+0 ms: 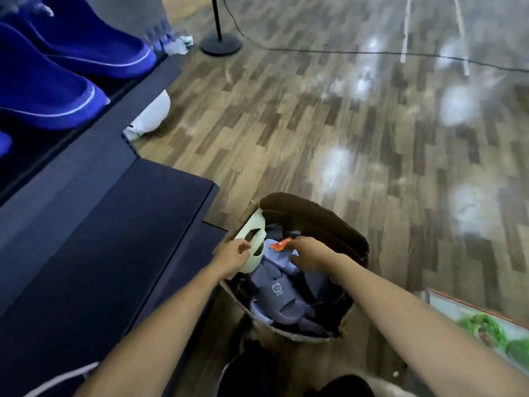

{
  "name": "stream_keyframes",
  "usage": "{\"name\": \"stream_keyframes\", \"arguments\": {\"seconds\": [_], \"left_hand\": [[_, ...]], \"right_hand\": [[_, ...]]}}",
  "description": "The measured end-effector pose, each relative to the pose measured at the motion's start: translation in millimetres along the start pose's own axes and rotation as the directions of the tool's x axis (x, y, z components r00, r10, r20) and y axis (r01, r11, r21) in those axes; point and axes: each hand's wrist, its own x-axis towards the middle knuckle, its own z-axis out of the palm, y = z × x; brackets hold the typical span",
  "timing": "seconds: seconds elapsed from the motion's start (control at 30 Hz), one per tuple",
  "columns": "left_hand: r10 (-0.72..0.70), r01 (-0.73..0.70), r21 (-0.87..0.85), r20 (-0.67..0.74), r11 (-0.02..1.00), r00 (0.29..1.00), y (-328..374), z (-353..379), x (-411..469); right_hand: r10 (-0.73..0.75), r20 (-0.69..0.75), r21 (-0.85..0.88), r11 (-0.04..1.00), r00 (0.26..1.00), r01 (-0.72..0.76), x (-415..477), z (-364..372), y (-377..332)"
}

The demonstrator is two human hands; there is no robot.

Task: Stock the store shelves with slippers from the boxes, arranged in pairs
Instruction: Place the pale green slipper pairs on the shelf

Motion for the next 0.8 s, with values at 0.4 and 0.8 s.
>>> {"name": "stream_keyframes", "arguments": {"seconds": [0.4,0.8], "left_hand": [[-0.376,0.341,-0.276,-0.081,0.899,0.923,-1.3,110.8,128.4],[-0.903,0.481,-0.827,-0.071,0.291,0.425,-46.3,207.5,220.1]], "right_hand": [[-0.092,0.166,-0.017,0.995,0.982,0.096,166.3,20.0,103.6],[-0.072,0.128,0.218,0.975,0.989,0.043,305.0,105.5,137.7]]}}
